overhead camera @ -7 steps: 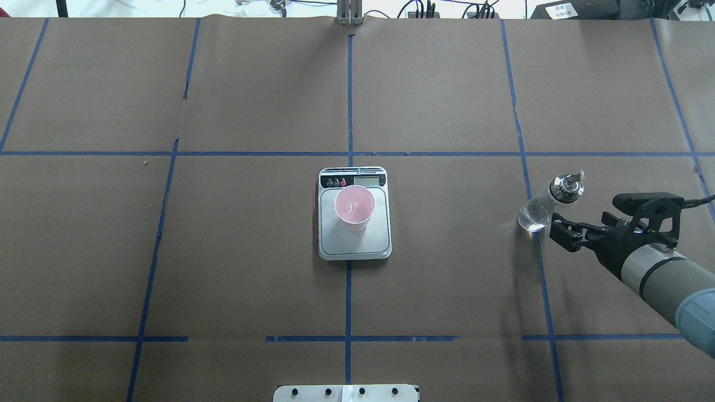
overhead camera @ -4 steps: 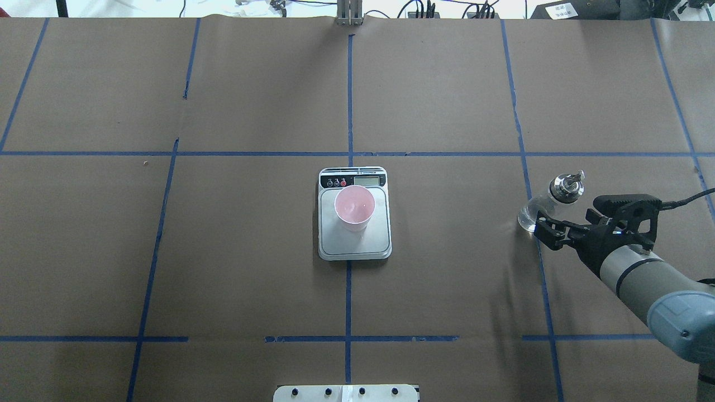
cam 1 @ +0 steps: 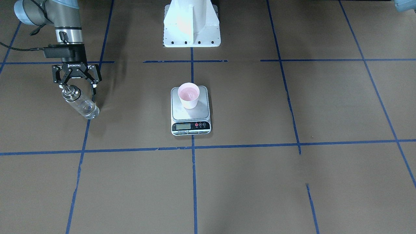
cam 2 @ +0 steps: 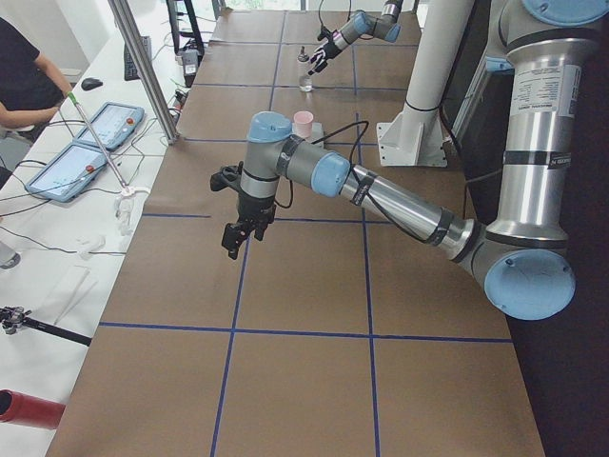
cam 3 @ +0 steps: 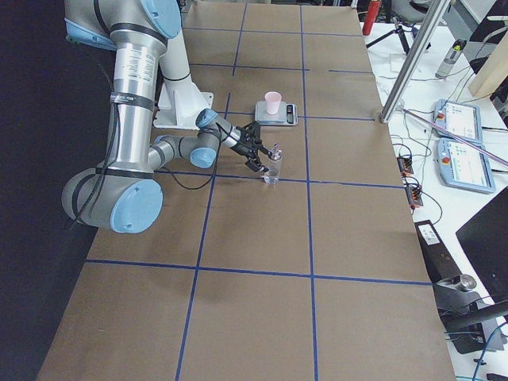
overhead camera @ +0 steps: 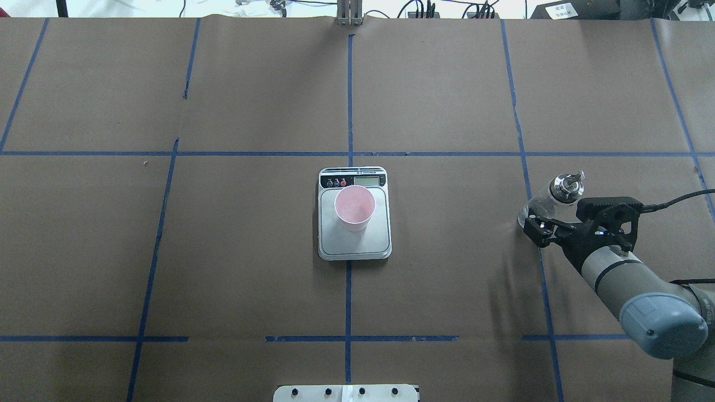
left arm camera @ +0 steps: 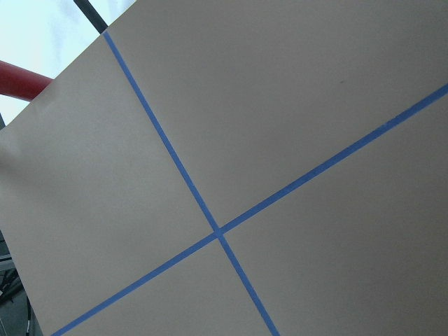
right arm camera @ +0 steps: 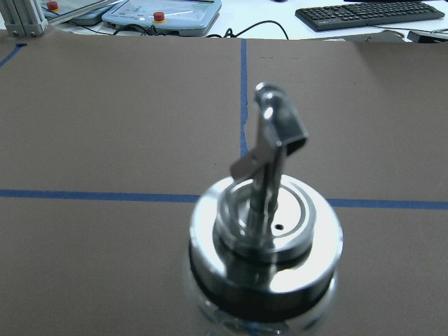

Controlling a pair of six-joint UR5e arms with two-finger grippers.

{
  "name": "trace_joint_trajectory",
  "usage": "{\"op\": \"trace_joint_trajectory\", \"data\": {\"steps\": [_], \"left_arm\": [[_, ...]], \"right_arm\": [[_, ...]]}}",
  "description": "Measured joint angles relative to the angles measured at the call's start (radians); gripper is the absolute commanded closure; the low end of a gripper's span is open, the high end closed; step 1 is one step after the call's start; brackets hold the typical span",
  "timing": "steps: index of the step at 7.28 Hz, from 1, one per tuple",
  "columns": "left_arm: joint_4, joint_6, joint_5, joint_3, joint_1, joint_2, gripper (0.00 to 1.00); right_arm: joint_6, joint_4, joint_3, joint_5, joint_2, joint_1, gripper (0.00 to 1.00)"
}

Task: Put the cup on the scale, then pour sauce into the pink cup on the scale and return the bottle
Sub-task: 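Close the right gripper around the glass sauce bottle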

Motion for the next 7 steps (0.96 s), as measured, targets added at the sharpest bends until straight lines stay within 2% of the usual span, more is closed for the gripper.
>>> {"op": "trace_joint_trajectory", "data": {"steps": [7], "left_arm": [[0.0, -0.003, 0.0, 0.0, 0.001, -0.011, 0.0]], "right_arm": [[0.023, -0.005, -0.06, -0.03, 0.038, -0.003, 0.0]]}}
